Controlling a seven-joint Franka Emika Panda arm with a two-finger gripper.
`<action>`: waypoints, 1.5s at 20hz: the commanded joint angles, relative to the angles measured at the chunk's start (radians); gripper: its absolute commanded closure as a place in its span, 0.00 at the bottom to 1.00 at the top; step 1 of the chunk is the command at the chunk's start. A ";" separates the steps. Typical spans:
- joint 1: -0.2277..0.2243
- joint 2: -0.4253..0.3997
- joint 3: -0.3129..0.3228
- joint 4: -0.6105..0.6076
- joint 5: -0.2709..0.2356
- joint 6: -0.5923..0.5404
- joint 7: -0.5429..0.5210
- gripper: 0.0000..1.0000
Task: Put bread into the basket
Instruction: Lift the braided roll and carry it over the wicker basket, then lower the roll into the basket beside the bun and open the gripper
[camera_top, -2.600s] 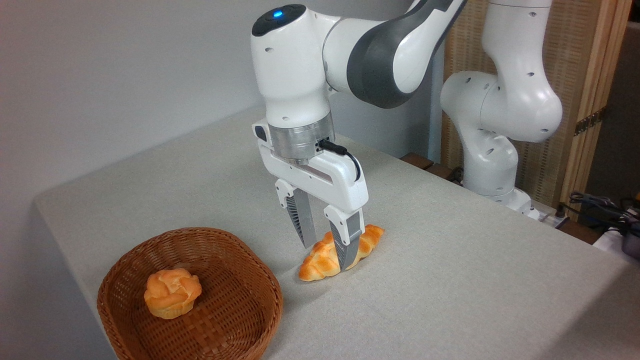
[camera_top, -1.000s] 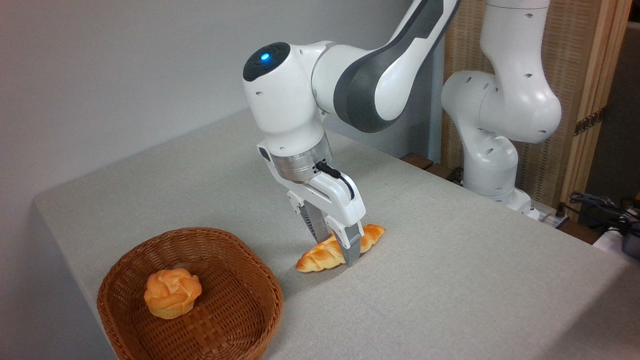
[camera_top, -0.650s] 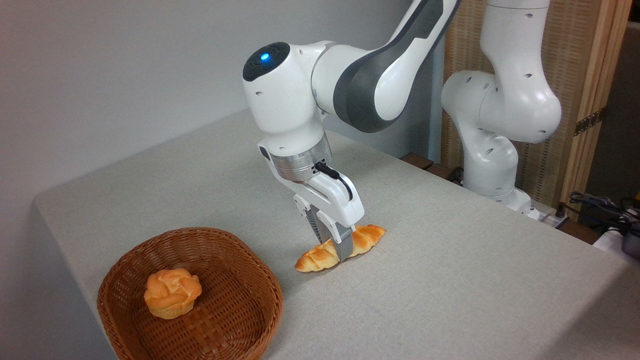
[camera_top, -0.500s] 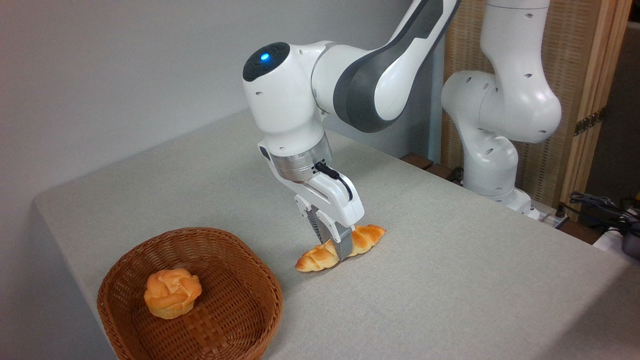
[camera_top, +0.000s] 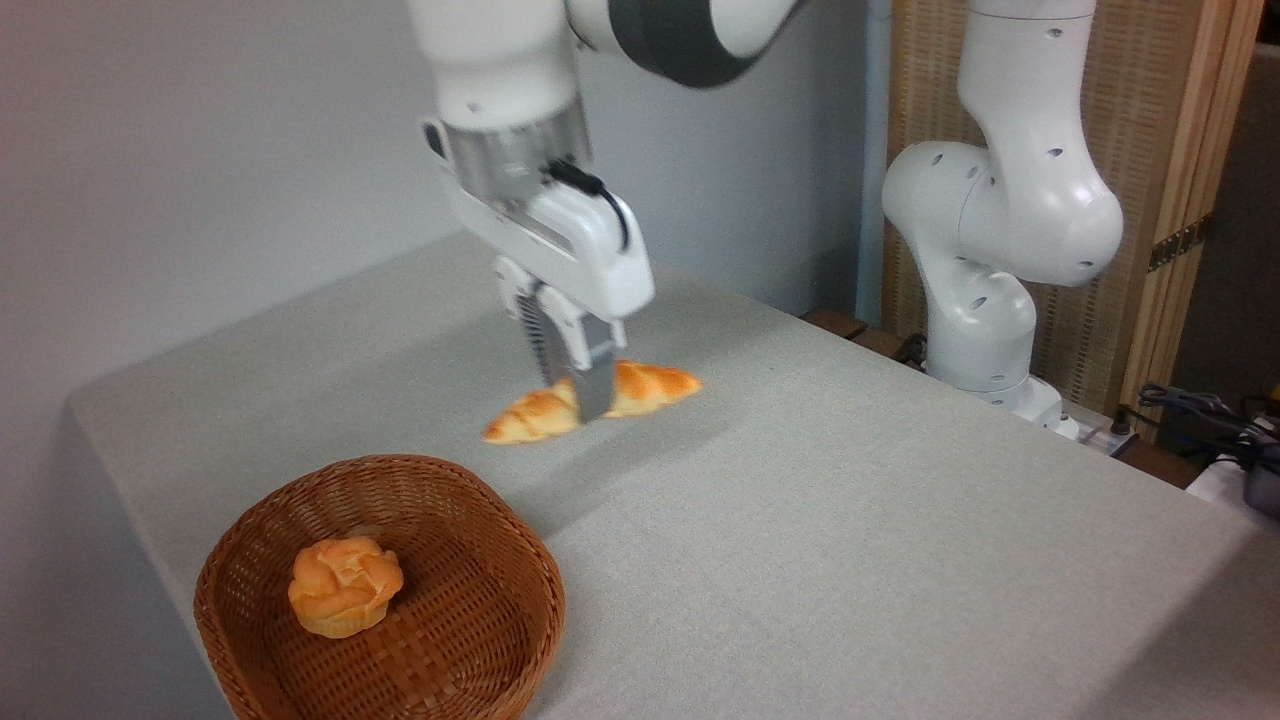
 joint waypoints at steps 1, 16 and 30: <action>0.014 0.230 0.009 0.291 -0.031 0.002 0.030 0.69; 0.040 0.346 -0.006 0.304 -0.029 0.230 0.141 0.00; 0.094 0.251 -0.005 0.322 -0.031 0.110 0.145 0.00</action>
